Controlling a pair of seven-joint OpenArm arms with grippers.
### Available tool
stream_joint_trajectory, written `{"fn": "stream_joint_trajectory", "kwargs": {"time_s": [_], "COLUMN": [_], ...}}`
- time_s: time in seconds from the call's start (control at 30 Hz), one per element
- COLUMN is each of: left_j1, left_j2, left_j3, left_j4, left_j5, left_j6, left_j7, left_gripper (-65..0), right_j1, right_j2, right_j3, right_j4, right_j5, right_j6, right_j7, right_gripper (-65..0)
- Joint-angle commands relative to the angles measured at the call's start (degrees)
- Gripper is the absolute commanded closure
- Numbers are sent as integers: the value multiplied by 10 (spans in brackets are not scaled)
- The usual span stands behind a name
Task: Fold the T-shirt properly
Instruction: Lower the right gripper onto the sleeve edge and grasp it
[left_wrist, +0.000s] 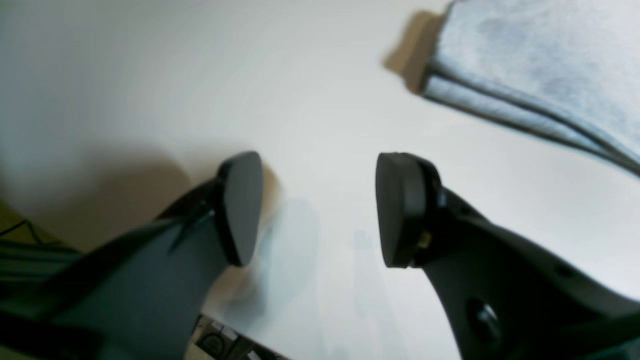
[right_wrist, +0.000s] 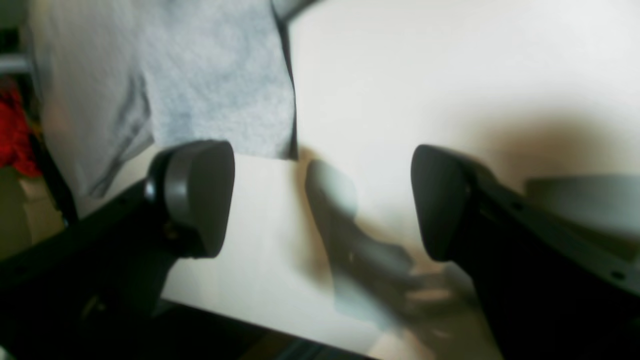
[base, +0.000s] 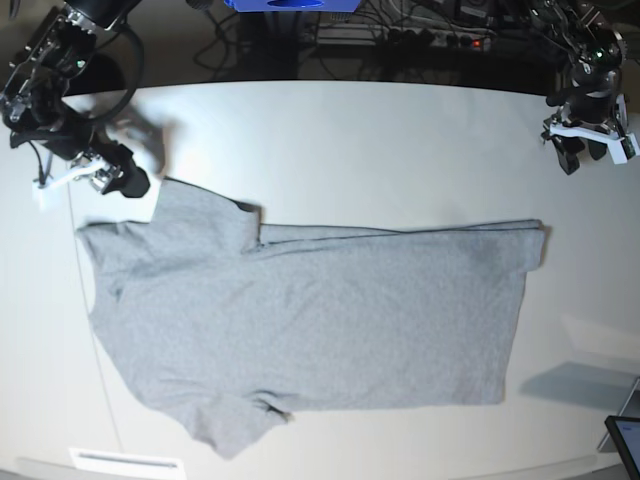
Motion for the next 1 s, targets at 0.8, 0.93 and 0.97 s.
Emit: {"fn": "stream_joint_trajectory", "kwargs": {"time_s": [0.8,0.93,0.97], "left_j1": [-3,-3,-3], "left_j2": [-7,-7,-7], "left_j3": [-7,-6,-6], "left_j4": [15,15,15], "left_j5": [37,37,37], "left_j6": [-4,-4,-4], "left_j7": [-13,-13,-13], "left_gripper": [-349,-349,-349], "right_j1": [5,11,11], "right_j2": [-34,-32,-32], "right_j3": [-73,-73,-73], "right_j4": [-54,-55,-55], "right_j5": [6,6,6], "right_j6": [1,3,3], "right_j7": [11,11,13], "right_gripper": [-402,-402,-400]}}
